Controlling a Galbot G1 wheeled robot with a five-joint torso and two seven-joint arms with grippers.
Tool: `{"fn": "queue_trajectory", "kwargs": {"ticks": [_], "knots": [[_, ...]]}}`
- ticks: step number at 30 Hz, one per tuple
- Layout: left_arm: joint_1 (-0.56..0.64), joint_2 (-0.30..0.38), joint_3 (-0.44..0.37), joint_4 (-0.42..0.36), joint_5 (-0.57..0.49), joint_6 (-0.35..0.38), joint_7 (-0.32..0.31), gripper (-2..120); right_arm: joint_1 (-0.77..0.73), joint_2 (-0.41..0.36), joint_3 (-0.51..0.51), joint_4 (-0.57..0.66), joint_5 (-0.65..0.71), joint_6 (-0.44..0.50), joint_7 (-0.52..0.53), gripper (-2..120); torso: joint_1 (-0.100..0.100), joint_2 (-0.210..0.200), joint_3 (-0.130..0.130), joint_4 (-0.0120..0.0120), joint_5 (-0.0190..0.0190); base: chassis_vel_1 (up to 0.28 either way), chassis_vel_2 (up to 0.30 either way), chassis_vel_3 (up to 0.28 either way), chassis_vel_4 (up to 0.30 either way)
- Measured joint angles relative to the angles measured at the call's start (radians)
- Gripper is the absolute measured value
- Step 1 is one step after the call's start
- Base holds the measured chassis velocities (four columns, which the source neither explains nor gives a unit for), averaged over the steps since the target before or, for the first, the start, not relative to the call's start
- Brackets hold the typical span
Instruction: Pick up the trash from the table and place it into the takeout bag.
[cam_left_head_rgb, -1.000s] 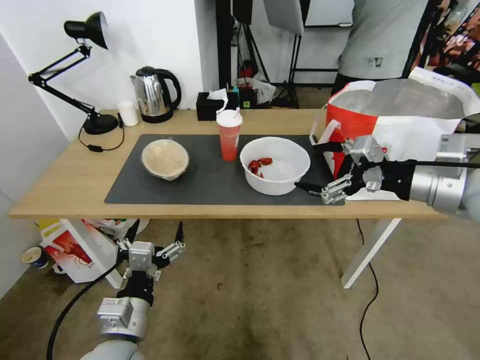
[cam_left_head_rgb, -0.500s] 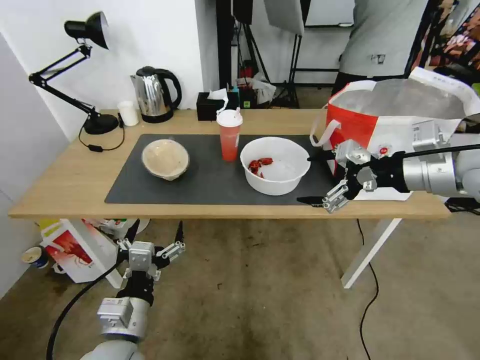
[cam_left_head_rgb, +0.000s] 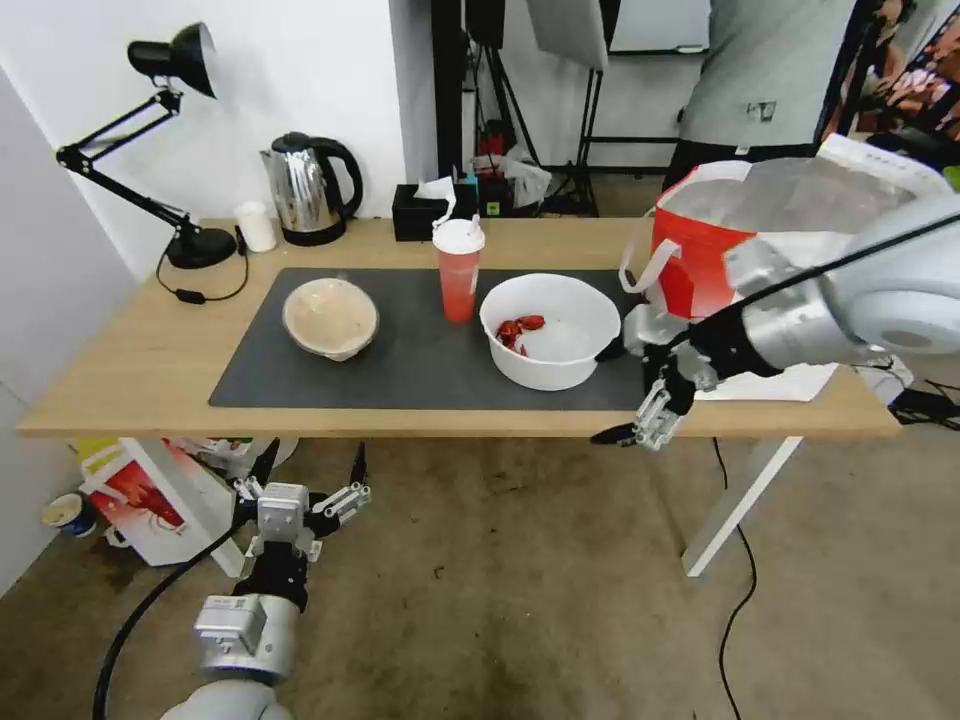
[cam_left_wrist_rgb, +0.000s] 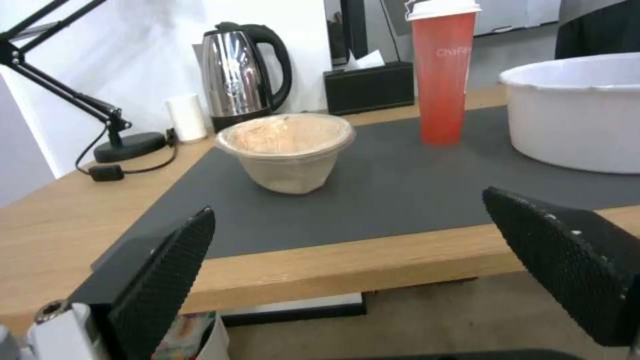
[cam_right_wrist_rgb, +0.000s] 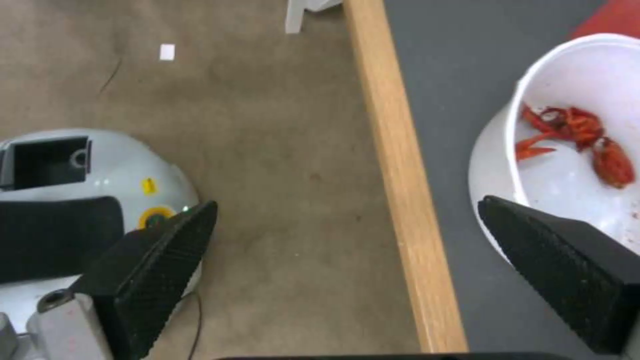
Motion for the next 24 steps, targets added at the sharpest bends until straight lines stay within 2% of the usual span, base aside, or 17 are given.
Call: {"fn": "queue_trajectory", "kwargs": {"ticks": [8,10,11,14,15,17,20,21,22,24], "knots": [[0.000,0.000,0.000,0.000,0.000,0.000,0.000,100,-0.013,-0.027,0.014,-0.020,0.014,-0.002,-0.014,100,0.000,0.000,0.000,-0.0013,0.0014,0.000,0.000,0.000,0.000],[0.000,0.000,0.000,0.000,0.000,0.000,0.000,100,-0.057,-0.116,0.076,-0.107,0.060,-0.007,-0.058,100,0.000,0.000,0.000,-0.0006,0.0003,0.000,0.000,0.000,0.000],[0.000,0.000,0.000,0.000,0.000,0.000,0.000,100,-0.057,-0.116,0.076,-0.107,0.060,-0.007,-0.058,100,0.000,0.000,0.000,-0.0006,0.0003,0.000,0.000,0.000,0.000],[0.000,0.000,0.000,0.000,0.000,0.000,0.000,100,-0.114,-0.231,0.156,-0.221,0.121,-0.014,-0.118,100,0.000,0.000,0.000,-0.0002,-0.0001,0.000,0.000,0.000,0.000],[0.000,0.000,0.000,0.000,0.000,0.000,0.000,100,-0.114,-0.231,0.156,-0.221,0.121,-0.014,-0.118,100,0.000,0.000,0.000,-0.0002,-0.0001,0.000,0.000,0.000,0.000],[0.000,0.000,0.000,0.000,0.000,0.000,0.000,100,-0.147,-0.298,0.204,-0.287,0.157,-0.015,-0.153,100,0.000,0.000,0.000,0.0007,-0.0008,0.000,0.000,0.000,0.000],[0.000,0.000,0.000,0.000,0.000,0.000,0.000,100,-0.153,-0.308,0.211,-0.298,0.163,-0.017,-0.160,100,0.000,0.000,0.000,0.0002,0.0003,0.000,0.000,0.000,0.000],[0.000,0.000,0.000,0.000,0.000,0.000,0.000,100,-0.138,-0.293,0.203,-0.338,0.152,-0.018,-0.176,100,0.000,0.000,0.000,0.0005,0.0008,0.000,0.000,0.000,0.000],[0.000,0.000,0.000,0.000,0.000,0.000,0.000,100,-0.124,-0.280,0.198,-0.362,0.146,-0.018,-0.179,100,0.000,0.000,0.000,-0.0010,0.0005,0.000,0.000,0.000,0.000],[0.000,0.000,0.000,0.000,0.000,0.000,0.000,100,-0.114,-0.268,0.194,-0.370,0.142,-0.018,-0.183,100,0.000,0.000,0.000,-0.0018,0.0010,0.000,0.000,0.000,0.000]]}}
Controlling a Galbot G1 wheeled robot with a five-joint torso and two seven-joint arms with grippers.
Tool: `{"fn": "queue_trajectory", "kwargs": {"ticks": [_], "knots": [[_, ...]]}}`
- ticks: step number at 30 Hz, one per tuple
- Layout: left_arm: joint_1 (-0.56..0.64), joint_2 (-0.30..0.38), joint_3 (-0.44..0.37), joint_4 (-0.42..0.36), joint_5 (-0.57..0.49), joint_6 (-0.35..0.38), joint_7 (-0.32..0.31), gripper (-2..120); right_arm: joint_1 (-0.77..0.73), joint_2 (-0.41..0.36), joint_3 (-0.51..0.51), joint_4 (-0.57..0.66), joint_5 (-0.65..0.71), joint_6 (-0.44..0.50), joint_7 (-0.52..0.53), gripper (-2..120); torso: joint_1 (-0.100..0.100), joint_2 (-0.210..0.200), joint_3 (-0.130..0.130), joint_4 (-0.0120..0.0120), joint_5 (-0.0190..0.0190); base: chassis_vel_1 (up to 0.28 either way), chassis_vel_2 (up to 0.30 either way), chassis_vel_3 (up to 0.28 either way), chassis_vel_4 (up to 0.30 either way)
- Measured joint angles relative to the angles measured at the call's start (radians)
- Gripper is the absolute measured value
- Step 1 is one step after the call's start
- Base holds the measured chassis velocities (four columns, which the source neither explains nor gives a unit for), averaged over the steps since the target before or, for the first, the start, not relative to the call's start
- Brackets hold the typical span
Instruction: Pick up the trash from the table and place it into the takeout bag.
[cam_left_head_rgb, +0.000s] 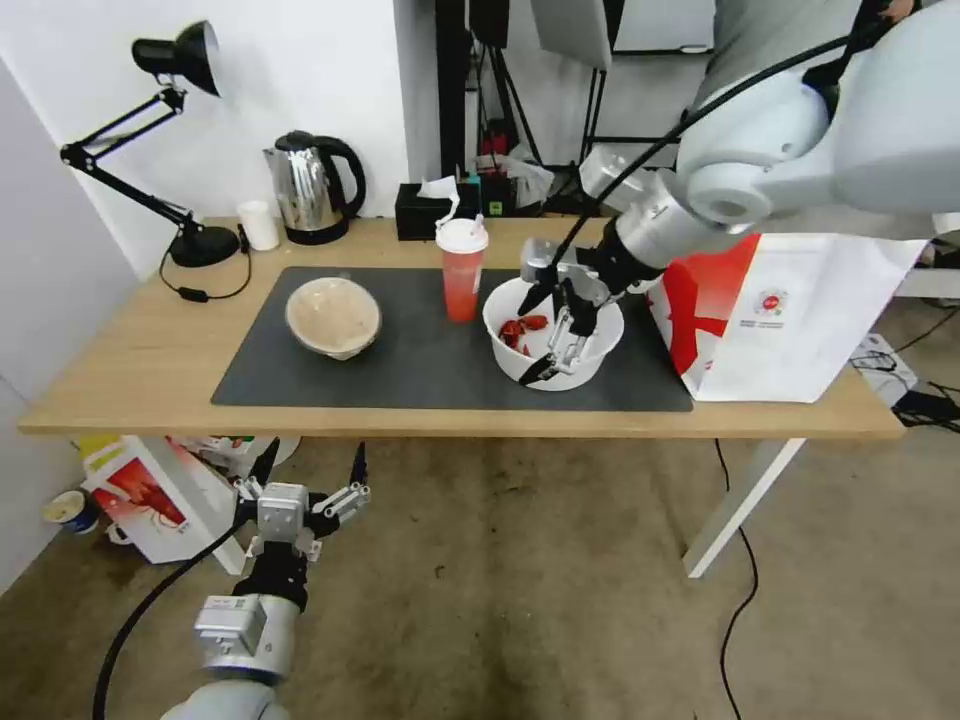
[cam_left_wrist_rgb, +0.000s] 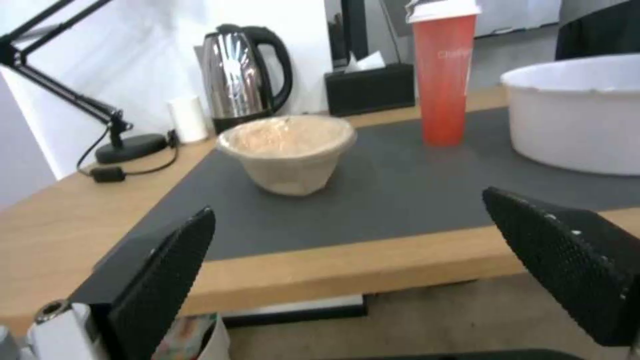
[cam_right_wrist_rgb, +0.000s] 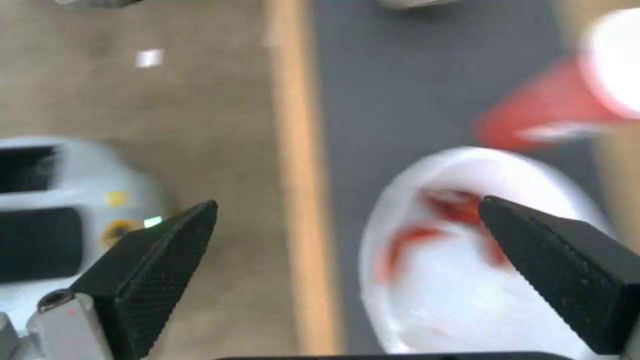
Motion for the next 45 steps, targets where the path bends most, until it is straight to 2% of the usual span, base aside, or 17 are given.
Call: {"fn": "queue_trajectory", "kwargs": {"ticks": [2,6,20,32,45], "knots": [[0.000,0.000,0.000,0.000,0.000,0.000,0.000,100,0.010,0.019,-0.009,-0.009,-0.008,0.000,-0.004,100,0.000,0.000,0.000,0.0003,0.0007,0.000,0.000,0.000,0.000],[0.000,0.000,0.000,0.000,0.000,0.000,0.000,100,0.010,0.030,-0.019,-0.007,-0.017,0.000,-0.007,100,0.000,0.000,0.000,0.0016,-0.0008,0.000,0.000,0.000,0.000],[0.000,0.000,0.000,0.000,0.000,0.000,0.000,100,0.011,0.083,-0.055,0.034,-0.045,-0.002,-0.009,100,0.000,0.000,0.000,0.0011,-0.0002,0.000,0.000,0.000,0.000],[0.000,0.000,0.000,0.000,0.000,0.000,0.000,100,0.024,0.168,-0.096,0.105,-0.086,-0.002,0.006,100,0.000,0.000,0.000,0.0011,-0.0003,0.000,0.000,0.000,0.000],[0.000,0.000,0.000,0.000,0.000,0.000,0.000,100,-0.075,0.143,-0.042,0.068,-0.106,-0.012,0.020,100,0.000,0.000,0.000,0.0015,-0.0005,0.000,0.000,0.000,0.000]]}}
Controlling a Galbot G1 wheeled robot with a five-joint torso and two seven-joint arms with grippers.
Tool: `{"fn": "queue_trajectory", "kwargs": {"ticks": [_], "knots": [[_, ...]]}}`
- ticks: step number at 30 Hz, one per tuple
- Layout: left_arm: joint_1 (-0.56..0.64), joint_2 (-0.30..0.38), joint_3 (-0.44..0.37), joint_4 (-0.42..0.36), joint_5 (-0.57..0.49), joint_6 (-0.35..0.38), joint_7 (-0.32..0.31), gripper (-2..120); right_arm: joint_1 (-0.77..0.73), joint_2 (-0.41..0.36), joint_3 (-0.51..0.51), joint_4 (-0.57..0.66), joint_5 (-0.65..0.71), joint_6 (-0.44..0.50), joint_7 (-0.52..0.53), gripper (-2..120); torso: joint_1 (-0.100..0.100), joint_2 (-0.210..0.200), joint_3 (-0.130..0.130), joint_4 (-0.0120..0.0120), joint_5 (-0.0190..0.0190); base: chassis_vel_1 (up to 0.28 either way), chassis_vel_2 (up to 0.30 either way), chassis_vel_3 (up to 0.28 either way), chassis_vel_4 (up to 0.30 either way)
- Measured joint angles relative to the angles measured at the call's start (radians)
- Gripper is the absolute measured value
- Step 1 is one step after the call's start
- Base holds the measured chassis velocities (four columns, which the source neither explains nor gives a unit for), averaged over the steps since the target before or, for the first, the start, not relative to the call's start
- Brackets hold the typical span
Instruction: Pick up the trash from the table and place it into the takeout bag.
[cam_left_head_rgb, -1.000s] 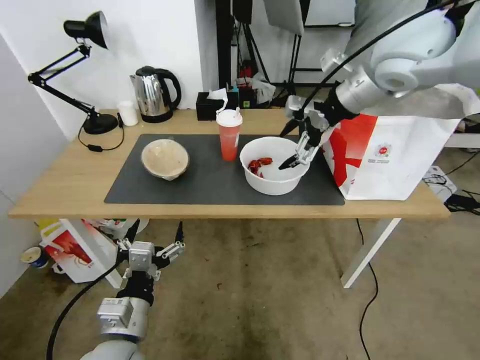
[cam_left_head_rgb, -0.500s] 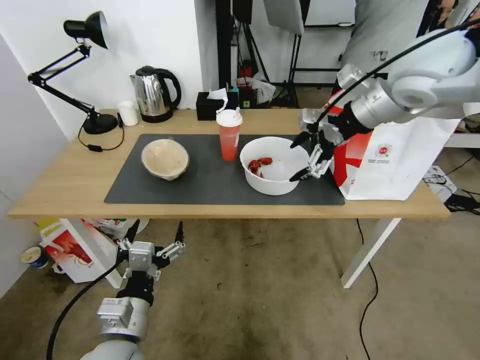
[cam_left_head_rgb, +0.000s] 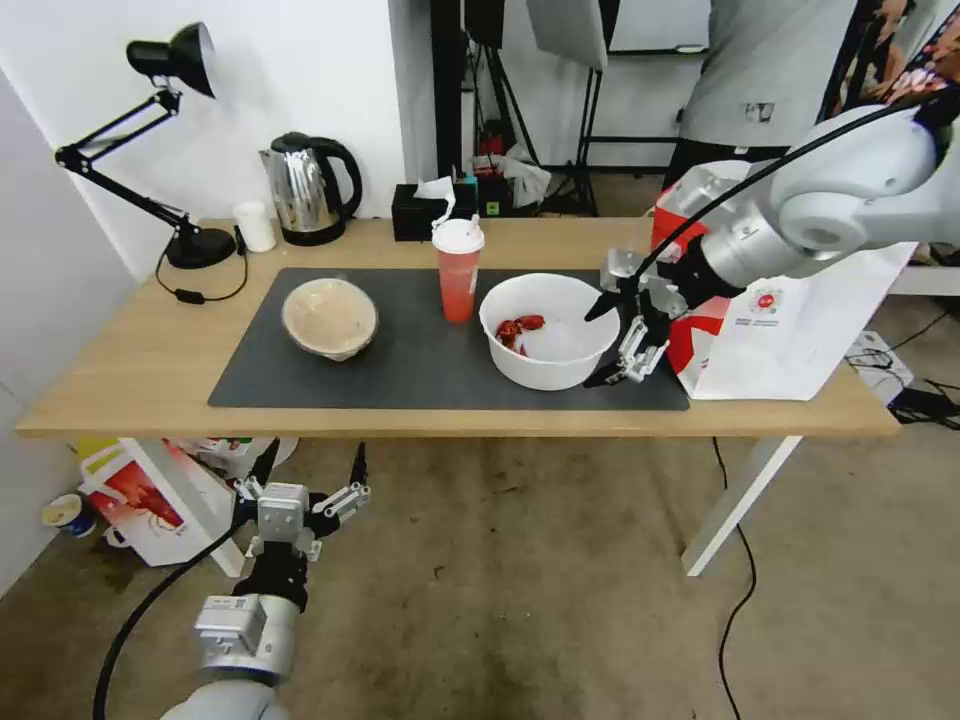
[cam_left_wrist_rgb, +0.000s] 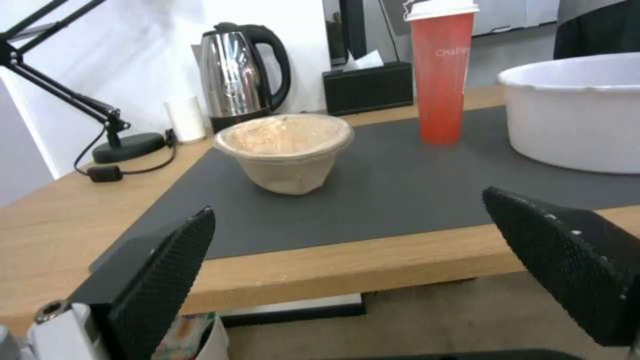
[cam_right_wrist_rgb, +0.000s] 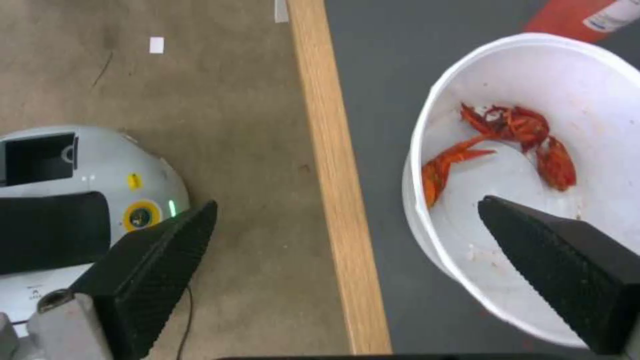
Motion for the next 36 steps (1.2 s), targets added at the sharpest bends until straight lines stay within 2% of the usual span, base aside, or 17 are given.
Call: {"fn": "queue_trajectory", "kwargs": {"ticks": [20,36], "knots": [[0.000,0.000,0.000,0.000,0.000,0.000,0.000,100,-0.145,-0.015,0.069,-0.168,-0.066,-0.007,-0.042,100,0.000,0.000,0.000,-0.0003,0.0002,0.000,0.000,0.000,0.000],[0.000,0.000,0.000,0.000,0.000,0.000,0.000,100,-0.247,-0.062,0.098,-0.221,-0.069,-0.008,-0.077,100,0.000,0.000,0.000,-0.0002,0.0001,0.000,0.000,0.000,0.000]]}}
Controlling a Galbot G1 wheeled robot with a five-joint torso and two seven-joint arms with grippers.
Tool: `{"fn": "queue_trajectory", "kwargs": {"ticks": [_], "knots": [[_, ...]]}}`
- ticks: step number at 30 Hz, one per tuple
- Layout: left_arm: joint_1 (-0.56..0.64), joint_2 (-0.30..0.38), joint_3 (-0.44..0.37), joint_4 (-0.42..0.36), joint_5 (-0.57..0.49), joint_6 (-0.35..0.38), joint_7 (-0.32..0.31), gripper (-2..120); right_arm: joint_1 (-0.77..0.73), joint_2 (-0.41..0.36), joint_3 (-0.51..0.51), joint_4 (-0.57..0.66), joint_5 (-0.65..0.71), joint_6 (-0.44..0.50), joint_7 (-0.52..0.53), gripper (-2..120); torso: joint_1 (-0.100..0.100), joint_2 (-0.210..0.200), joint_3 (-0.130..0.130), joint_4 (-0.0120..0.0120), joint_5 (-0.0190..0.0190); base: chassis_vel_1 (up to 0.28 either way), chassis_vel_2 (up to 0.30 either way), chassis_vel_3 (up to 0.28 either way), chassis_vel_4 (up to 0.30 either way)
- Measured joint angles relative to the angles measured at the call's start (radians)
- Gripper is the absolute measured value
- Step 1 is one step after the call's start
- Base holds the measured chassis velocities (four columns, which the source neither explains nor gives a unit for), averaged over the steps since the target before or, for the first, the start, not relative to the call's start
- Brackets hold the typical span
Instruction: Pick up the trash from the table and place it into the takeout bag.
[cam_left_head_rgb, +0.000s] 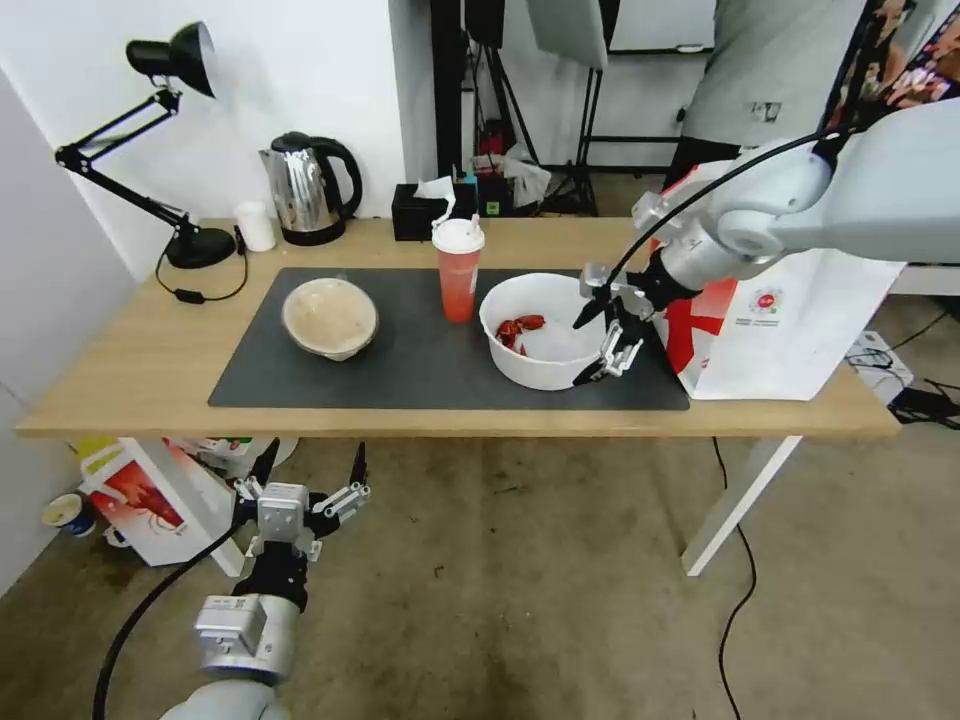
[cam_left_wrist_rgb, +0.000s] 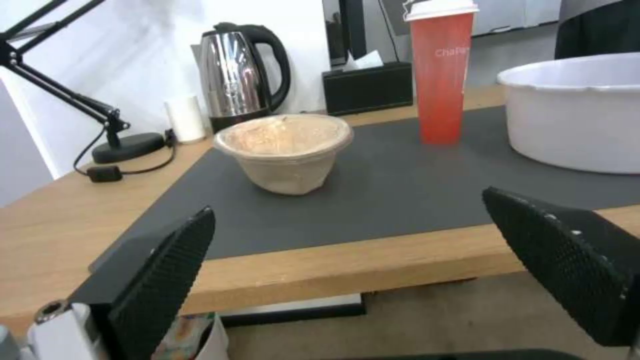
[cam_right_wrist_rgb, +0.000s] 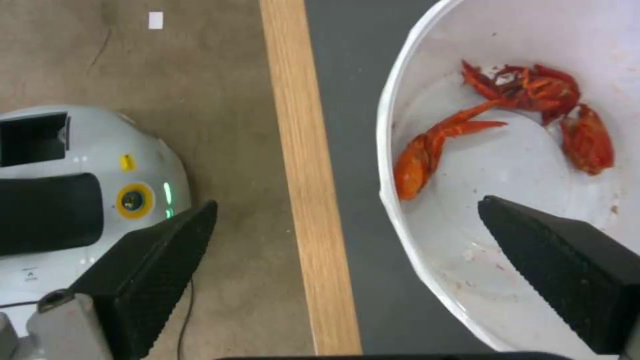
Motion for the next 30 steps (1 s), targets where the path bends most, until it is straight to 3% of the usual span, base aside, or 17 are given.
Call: {"fn": "queue_trajectory", "kwargs": {"ticks": [30], "knots": [[0.000,0.000,0.000,0.000,0.000,0.000,0.000,100,-0.217,-0.066,0.105,-0.174,-0.047,-0.002,-0.009,100,0.000,0.000,0.000,0.0000,0.0001,0.000,0.000,0.000,0.000]]}}
